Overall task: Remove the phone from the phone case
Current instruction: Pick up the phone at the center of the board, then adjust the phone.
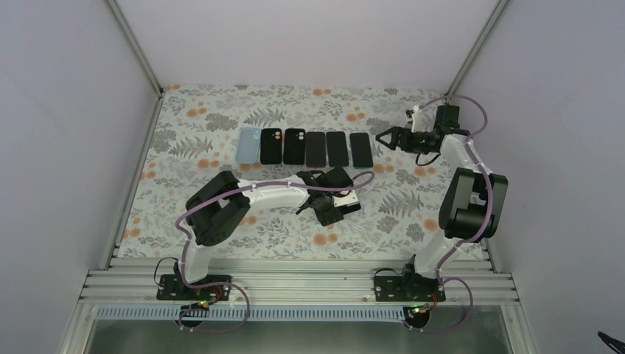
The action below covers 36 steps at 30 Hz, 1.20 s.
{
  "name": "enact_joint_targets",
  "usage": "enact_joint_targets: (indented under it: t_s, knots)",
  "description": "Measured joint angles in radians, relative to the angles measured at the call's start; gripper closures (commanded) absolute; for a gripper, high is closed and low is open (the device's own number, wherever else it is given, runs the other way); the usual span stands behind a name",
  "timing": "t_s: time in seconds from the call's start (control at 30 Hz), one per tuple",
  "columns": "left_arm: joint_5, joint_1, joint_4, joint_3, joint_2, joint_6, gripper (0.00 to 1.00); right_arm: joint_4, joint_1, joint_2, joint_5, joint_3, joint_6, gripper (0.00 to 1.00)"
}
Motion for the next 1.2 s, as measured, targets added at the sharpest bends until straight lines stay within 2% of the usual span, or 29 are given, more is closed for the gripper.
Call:
enact_joint_targets:
  t_s: [0.3,0.43,0.77,0.9,1.07,1.2]
  knots:
    - [-0.052,0.004,0.069,-0.017,-0.097,-0.001,0.77,0.014,0.000,0.001,-0.148,-0.139,0.007,0.00]
    - [-0.077,0.007,0.099,-0.016,-0.123,-0.005,0.78,0.014,0.000,0.007,-0.218,-0.176,0.006,0.03]
    - [-0.120,0.040,0.111,-0.004,-0.126,-0.024,0.79,0.043,0.014,0.007,-0.350,-0.238,0.018,0.18]
    - [-0.126,0.059,0.121,0.021,-0.128,-0.037,0.80,0.060,0.032,0.007,-0.385,-0.262,0.025,0.19]
    - [-0.128,0.077,0.134,0.032,-0.140,-0.052,0.80,0.069,0.065,0.007,-0.410,-0.268,0.041,0.26]
    - [-0.128,0.083,0.134,0.047,-0.140,-0.060,0.80,0.071,0.097,0.007,-0.436,-0.268,0.042,0.38]
